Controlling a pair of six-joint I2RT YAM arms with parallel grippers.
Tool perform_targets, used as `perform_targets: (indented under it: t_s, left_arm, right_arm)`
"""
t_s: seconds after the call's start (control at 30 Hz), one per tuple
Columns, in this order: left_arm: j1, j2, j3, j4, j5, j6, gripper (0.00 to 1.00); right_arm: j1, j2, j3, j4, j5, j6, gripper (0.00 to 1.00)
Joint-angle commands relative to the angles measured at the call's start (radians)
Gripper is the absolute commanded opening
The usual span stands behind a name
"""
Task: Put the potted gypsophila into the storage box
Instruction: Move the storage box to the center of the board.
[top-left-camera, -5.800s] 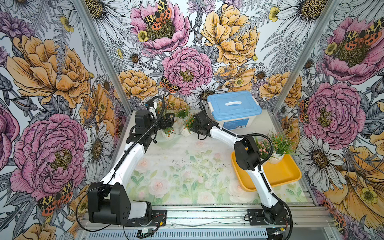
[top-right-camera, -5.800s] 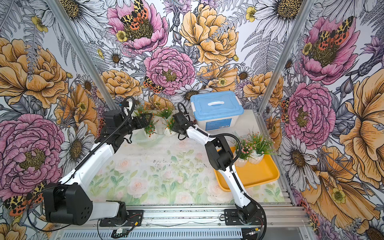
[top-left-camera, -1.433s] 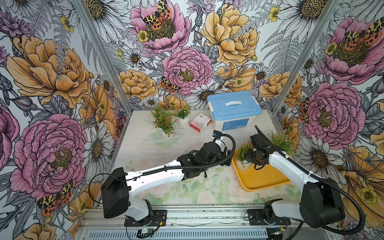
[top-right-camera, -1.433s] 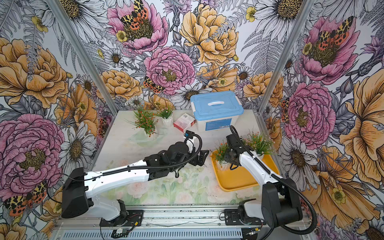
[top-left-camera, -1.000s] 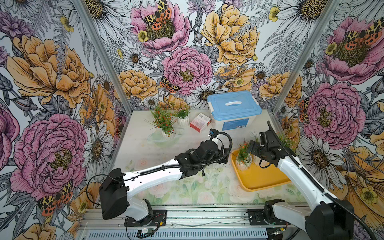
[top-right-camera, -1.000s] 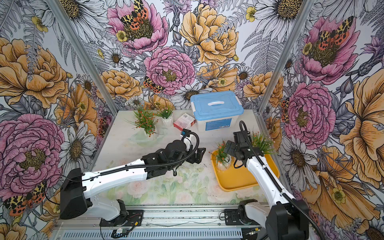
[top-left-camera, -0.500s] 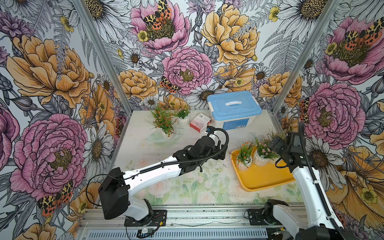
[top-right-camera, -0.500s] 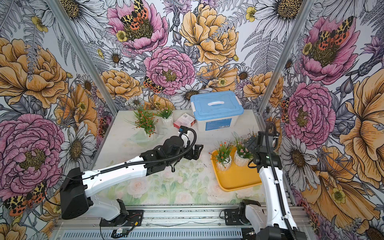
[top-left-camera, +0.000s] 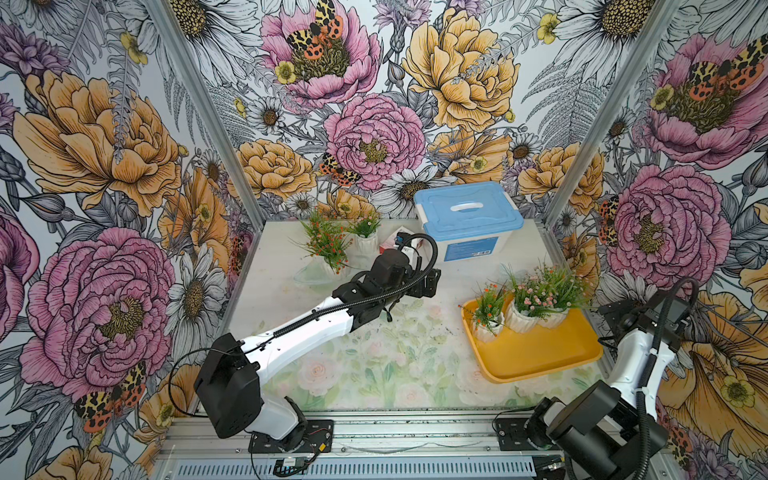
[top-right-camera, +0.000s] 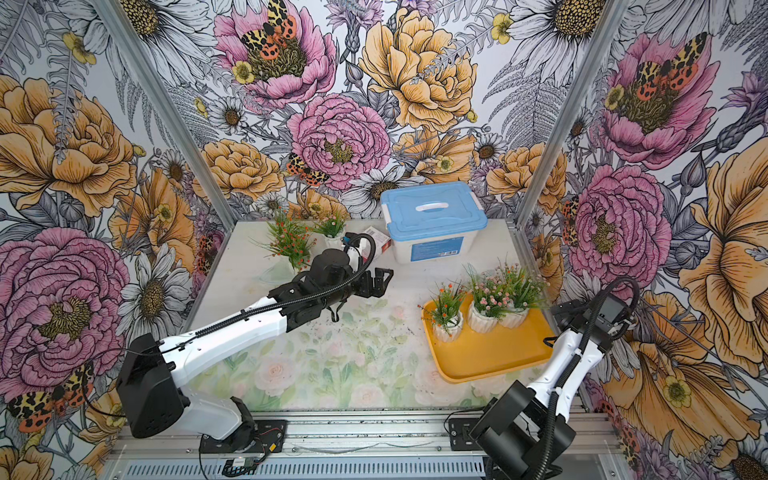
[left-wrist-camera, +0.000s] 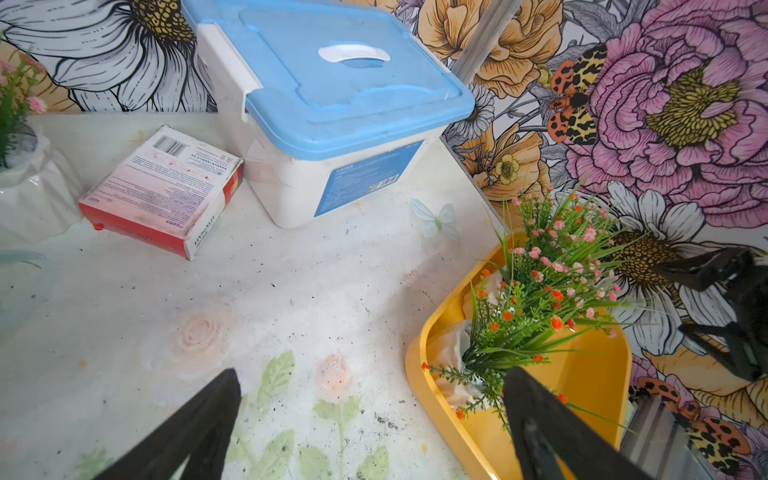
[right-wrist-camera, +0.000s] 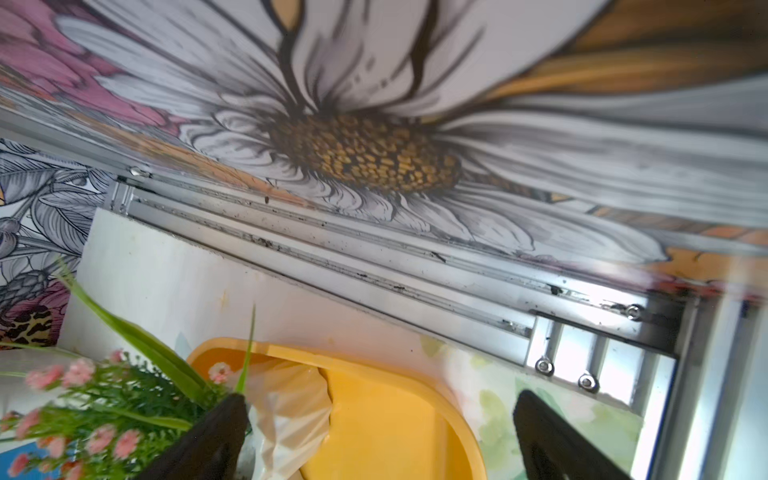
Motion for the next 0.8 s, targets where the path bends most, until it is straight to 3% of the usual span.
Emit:
perform_targets:
  t_s: [0.0, 0.17, 0.47, 0.77]
  left_arm:
    - [0.024, 0.026, 0.049, -0.016, 0.065, 0.028, 0.99]
    - [0.045, 0.053, 0.083, -0.028, 0.097, 0.037, 0.99]
    - [0.065, 0.047, 0.085, -0.049, 0.100, 0.042, 0.99]
    - [0.079, 0.005, 0.048, -0.051, 0.081, 0.040, 0.99]
  right_arm:
    - [-0.004, -0.001, -0.063, 0.081, -0.081, 0.019, 1.00]
    - [-0.004, 0.046, -0.141, 0.223, -0.176, 0.035, 0.99]
    - [-0.001, 0.132, -0.177, 0.259, -0.187, 0.017, 0.99]
    - [0.034, 0.272, -0.170, 0.260, -0.257, 0.019, 0.86]
